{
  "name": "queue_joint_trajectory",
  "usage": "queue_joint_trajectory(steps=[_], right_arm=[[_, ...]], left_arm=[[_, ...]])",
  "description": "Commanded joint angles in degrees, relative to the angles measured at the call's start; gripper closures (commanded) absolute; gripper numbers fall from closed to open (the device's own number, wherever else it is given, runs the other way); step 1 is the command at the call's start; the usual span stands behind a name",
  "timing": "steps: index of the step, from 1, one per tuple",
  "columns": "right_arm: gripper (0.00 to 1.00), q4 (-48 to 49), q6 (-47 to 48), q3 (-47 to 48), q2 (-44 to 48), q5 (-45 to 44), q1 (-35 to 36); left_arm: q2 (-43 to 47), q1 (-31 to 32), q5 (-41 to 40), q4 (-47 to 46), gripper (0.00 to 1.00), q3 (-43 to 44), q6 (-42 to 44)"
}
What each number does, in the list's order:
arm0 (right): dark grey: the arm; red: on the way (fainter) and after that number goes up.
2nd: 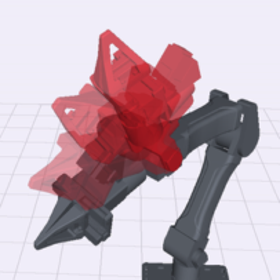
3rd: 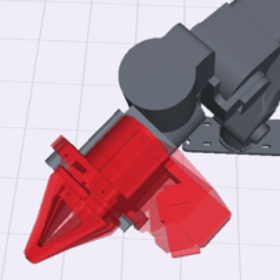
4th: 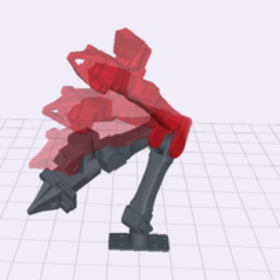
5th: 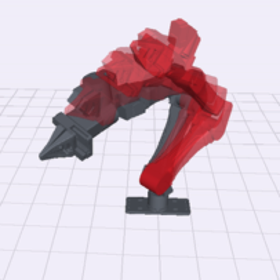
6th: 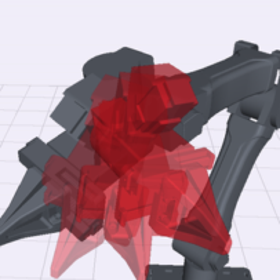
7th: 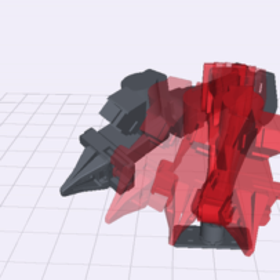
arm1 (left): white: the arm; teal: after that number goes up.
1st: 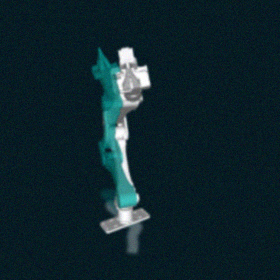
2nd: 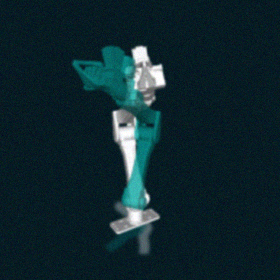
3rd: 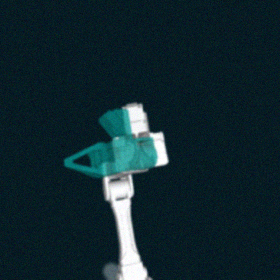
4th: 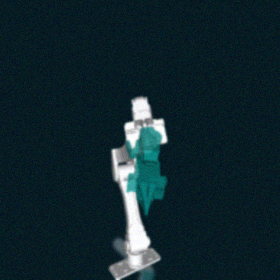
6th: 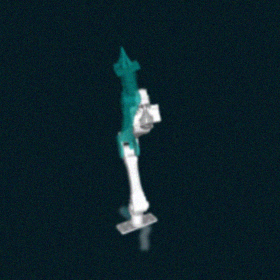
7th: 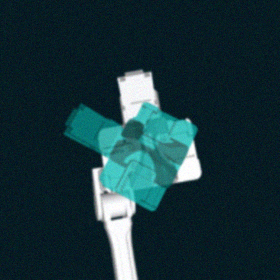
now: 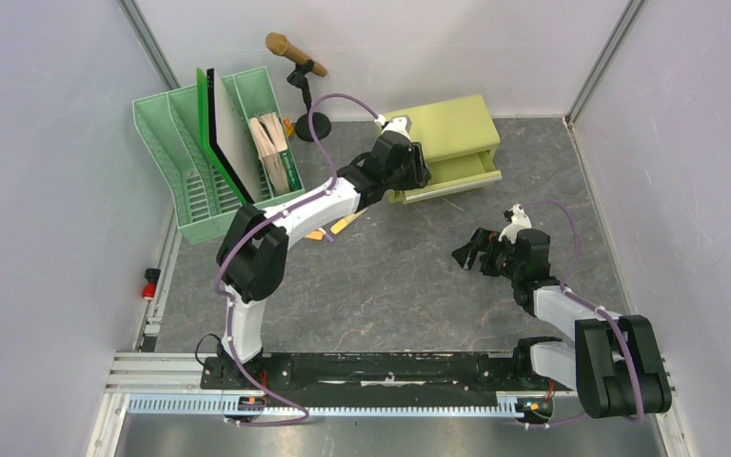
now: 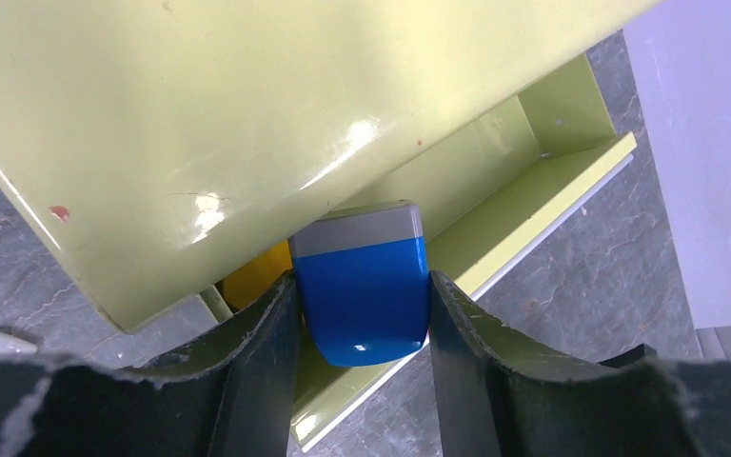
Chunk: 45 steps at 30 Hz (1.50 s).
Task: Organize the desk
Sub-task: Place the stationery in the drawer.
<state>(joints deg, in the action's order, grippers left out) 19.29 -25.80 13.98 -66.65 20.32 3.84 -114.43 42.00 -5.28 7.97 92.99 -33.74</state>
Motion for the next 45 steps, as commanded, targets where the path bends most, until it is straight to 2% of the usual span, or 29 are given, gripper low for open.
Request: queue_joint_trajectory(steps=[1, 4, 9, 13, 26, 31, 37, 45], right_arm=[[0.02, -2.0, 0.5, -0.2, -1.4, -1.3, -0.3], [0.02, -2.0, 0.4, -0.2, -1.2, -1.4, -0.3], [0.02, -1.8, 0.1, -0.2, -1.4, -1.5, -0.4], [0.02, -1.2, -0.2, -0.6, -1.5, -1.2, -0.4], [0.02, -1.5, 0.2, -0.5, -1.2, -0.8, -0.5], [0.02, -1.4, -0.1, -0.6, -1.3, -0.8, -0.4], [0.02, -0.9, -0.3, -0.9, -1.1, -0.4, -0.4], [0.02, -1.2, 0.0, -1.0, -0.8, 0.0, -0.5]], left_arm=[[-0.9, 0.2, -4.2, -0.2, 0.53, 3.1, -6.2], [-1.4, 0.6, -5.1, 0.1, 0.48, 3.9, -6.0], [-1.4, 1.2, -6.4, 1.4, 0.28, 5.1, -4.6], [-0.6, 1.3, -6.5, 1.4, 0.17, 5.2, -3.8], [6.5, 1.3, -5.2, -0.4, 0.15, 1.7, -1.5], [13.7, 1.0, -7.5, -1.8, 0.11, -4.4, 1.4], [24.7, 0.4, -12.4, -4.0, 0.01, -16.4, 2.7], [37.8, -0.7, -19.9, -3.5, 0.00, -33.7, 2.6]])
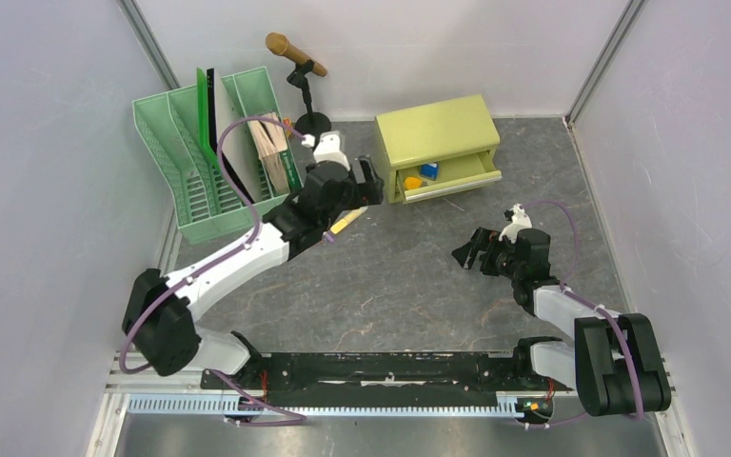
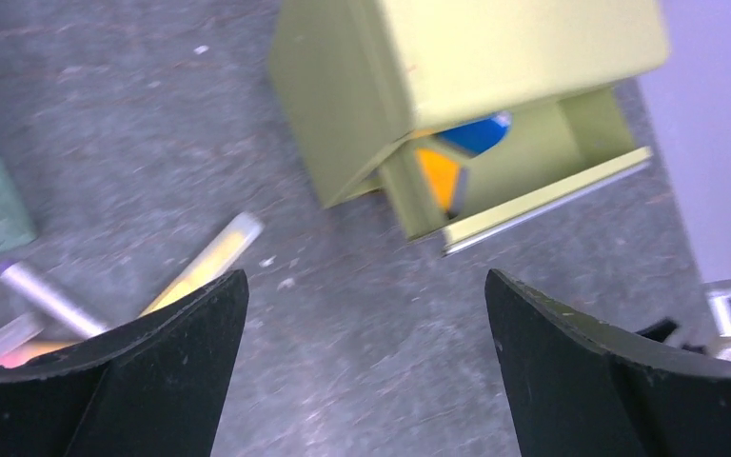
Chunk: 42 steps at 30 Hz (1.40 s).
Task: Organize the desk
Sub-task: Place the stationery in the drawer.
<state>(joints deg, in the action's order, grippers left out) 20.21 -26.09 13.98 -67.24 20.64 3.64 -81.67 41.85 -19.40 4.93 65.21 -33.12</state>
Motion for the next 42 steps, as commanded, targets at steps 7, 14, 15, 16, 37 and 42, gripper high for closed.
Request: queue_joint_trajectory(steps=[7, 14, 15, 16, 37, 42], right_arm=[[0.02, -1.3, -0.7, -1.5, -0.9, 0.3, -0.2], [0.01, -0.3, -1.4, -2.0, -1.6, 1.3, -0.2], [0.01, -0.5, -1.2, -1.9, -1.7, 1.4, -0.2], [0.01, -0.4, -1.2, -1.9, -1.7, 1.5, -0.3], [0.01, 0.3, -2.1, -2.0, -3.6, 2.3, -0.2], [0.01, 0.3, -2.1, -1.8, -4.2, 2.4, -0.3]], left_arm=[[15.2, -0.6, -11.9, 5.9, 0.00, -19.3, -5.1], [25.4, -0.6, -17.2, 9.4, 0.00, -29.7, -17.5], [26.4, -0.7, -18.2, 10.9, 0.00, -30.0, -18.8], [27.2, -0.7, -18.7, 12.2, 0.00, -29.8, -19.2], [22.9, -23.3, -0.9, 24.4, 0.00, -25.2, -18.0], [25.0, -28.8, -7.2, 32.3, 0.00, -24.8, -20.3]])
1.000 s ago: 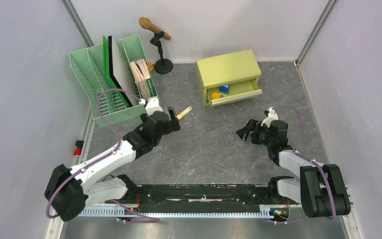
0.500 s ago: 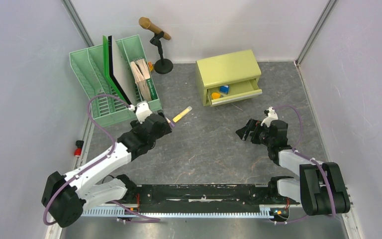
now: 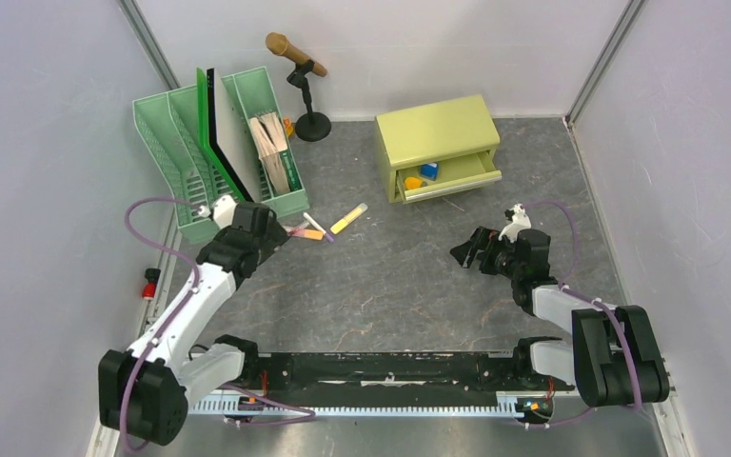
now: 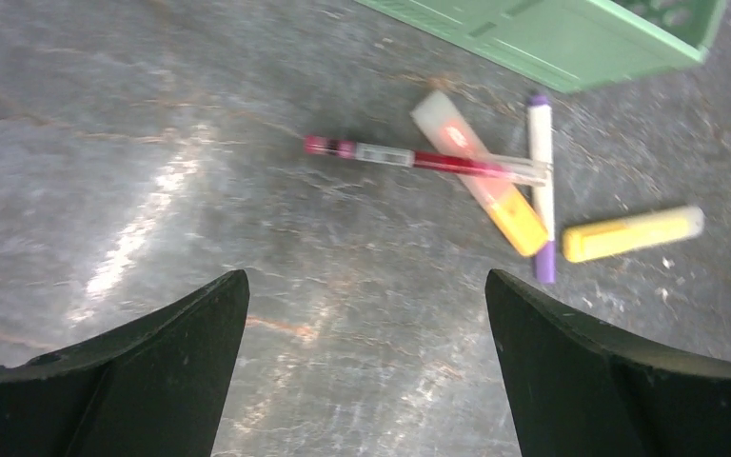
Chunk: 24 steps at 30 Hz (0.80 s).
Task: Organize the desk
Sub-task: Place the stationery in the drawer.
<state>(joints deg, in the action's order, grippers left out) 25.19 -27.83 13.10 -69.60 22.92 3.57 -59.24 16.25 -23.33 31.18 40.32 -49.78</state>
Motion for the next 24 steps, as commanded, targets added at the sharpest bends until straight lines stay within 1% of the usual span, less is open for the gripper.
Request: queue_joint_trajectory(steps=[1, 9, 13, 15, 21, 24], right_arm=[[0.01, -4.6, -0.4, -0.9, -1.9, 0.1, -0.2], [0.01, -4.1, -0.9, -1.0, -2.8, 0.3, -0.1], [0.01, -4.8, -0.3, -0.2, -3.7, 0.7, -0.1], [0.01, -4.7, -0.3, -0.3, -3.7, 0.7, -0.1], [0.01, -3.7, -0.4, -0.2, -5.2, 1.7, -0.3], [0.01, -3.0, -0.8, -0.3, -5.7, 2.2, -0.3]], left_arm=[[2.9, -4.2, -4.0, 7.2, 0.00, 0.0, -4.0], [5.6, -11.1, -6.9, 12.9, 0.00, 1.1, -6.7], [5.3, -14.4, -8.5, 14.5, 0.00, 2.7, -8.1], [4.9, -16.1, -9.6, 14.4, 0.00, 3.3, -8.8], [2.4, -25.5, -10.1, 11.1, 0.00, 4.3, -6.6], [0.5, -28.4, -12.8, 10.4, 0.00, 5.0, -6.0]])
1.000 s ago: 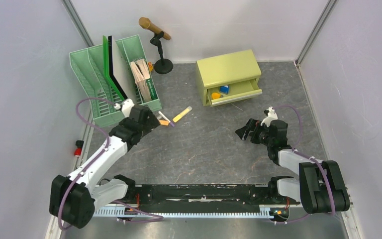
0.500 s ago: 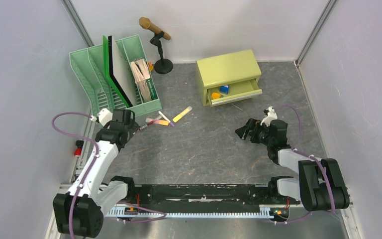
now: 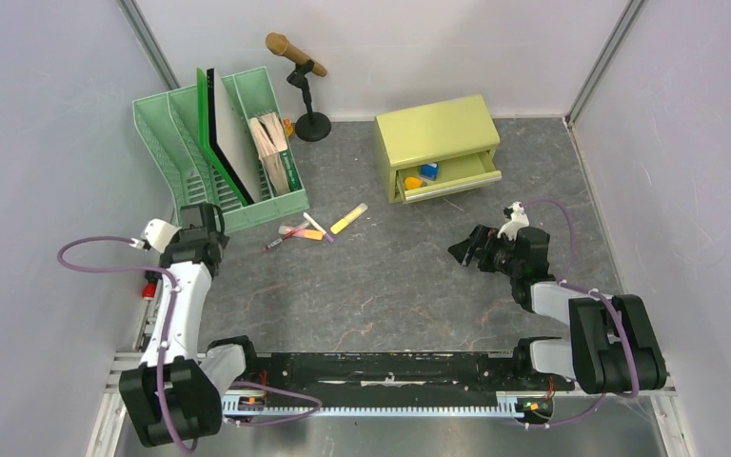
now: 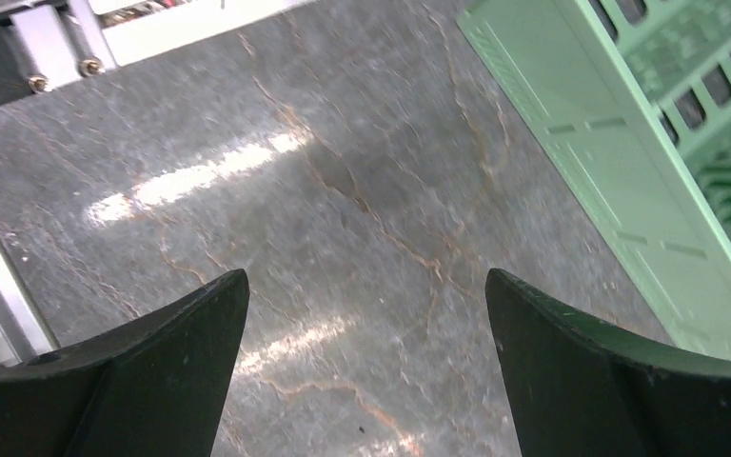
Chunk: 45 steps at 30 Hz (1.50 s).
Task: Organize the desk
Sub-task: Place the stationery in the drawer.
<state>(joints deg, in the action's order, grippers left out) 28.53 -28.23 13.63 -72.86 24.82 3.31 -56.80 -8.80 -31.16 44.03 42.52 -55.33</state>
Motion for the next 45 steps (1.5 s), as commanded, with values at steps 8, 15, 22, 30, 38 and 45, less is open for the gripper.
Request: queue_joint_trajectory(steps=[8, 15, 22, 30, 38, 45], right_arm=[[0.01, -3.8, -0.8, -1.2, -4.7, 2.5, -0.4], [0.01, 0.0, -2.2, -4.3, -2.7, 3.2, -1.5], [0.01, 1.0, -2.7, -5.1, -2.6, 3.5, -2.0], [0.01, 1.6, -3.0, -5.2, -3.5, 3.9, -2.4], [0.01, 2.2, -3.3, -5.1, -4.6, 4.8, -2.8], [0.01, 2.7, -3.5, -5.1, -5.5, 5.5, -3.0]], left_arm=[[-4.5, -9.5, -7.9, -7.8, 0.00, 2.7, 5.4], [-7.5, -10.8, -10.0, -15.5, 0.00, 1.1, 8.0], [-9.5, -11.6, -11.2, -22.7, 0.00, -1.5, 12.0], [-14.0, -13.3, -12.1, -27.4, 0.00, -2.8, 17.8], [-19.4, -15.8, -9.0, -29.1, 0.00, -0.8, 21.7], [-26.3, -18.3, -12.7, -24.7, 0.00, 5.1, 24.8]])
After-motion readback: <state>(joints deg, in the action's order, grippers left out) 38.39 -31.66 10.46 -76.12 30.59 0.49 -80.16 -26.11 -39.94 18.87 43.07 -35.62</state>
